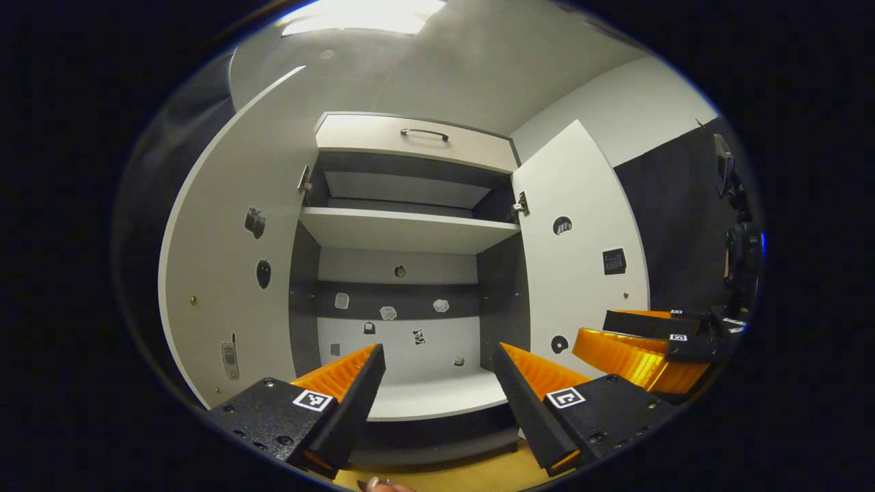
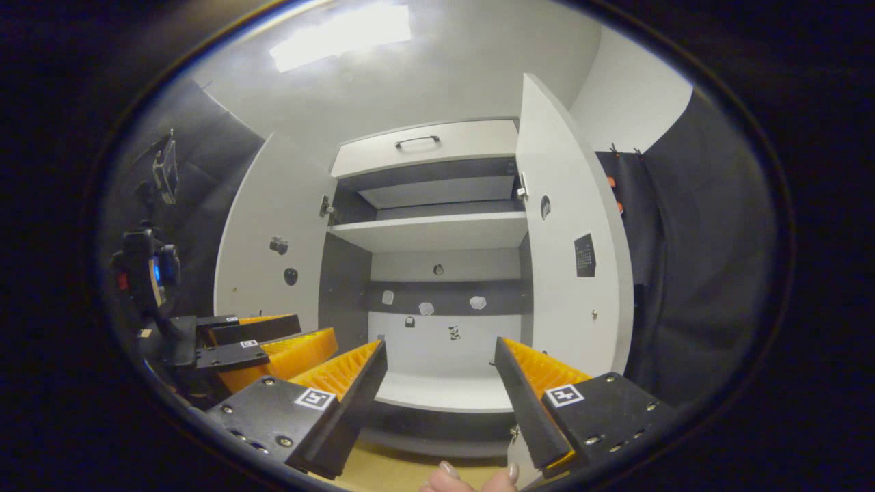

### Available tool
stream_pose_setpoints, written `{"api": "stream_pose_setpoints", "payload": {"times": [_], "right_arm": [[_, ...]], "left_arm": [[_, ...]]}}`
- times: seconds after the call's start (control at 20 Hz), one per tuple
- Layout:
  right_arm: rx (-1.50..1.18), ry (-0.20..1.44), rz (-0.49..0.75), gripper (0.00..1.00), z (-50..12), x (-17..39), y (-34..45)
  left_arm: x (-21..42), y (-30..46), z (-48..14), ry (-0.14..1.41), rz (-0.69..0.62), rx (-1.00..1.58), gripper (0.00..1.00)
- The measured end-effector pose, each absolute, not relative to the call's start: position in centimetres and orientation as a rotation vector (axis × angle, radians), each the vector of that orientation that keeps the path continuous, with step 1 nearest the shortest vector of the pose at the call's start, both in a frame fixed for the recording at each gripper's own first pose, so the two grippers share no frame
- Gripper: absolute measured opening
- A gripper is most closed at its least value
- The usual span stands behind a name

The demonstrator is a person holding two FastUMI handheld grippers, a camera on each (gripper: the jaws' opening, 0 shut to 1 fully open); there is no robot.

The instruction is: Open the right door of the double-door shoe cabinet with the right hand, and open the left door with the left hand.

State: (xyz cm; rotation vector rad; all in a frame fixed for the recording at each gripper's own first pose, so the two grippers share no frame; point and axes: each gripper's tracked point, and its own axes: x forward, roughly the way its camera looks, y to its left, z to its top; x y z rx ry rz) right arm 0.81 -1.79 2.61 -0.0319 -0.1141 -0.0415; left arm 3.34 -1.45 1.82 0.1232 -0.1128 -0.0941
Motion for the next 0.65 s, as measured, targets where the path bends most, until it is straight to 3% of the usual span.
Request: {"api": "stream_pose_setpoints", "payload": {"times": [0.65], "right_arm": [[-0.055, -0.08, -0.076, 0.95, 1.5, 2.5, -1.8]], "left_arm": [[4.1, 0.7, 1.1, -0.1, -0.059, 0.086, 0.97]]}}
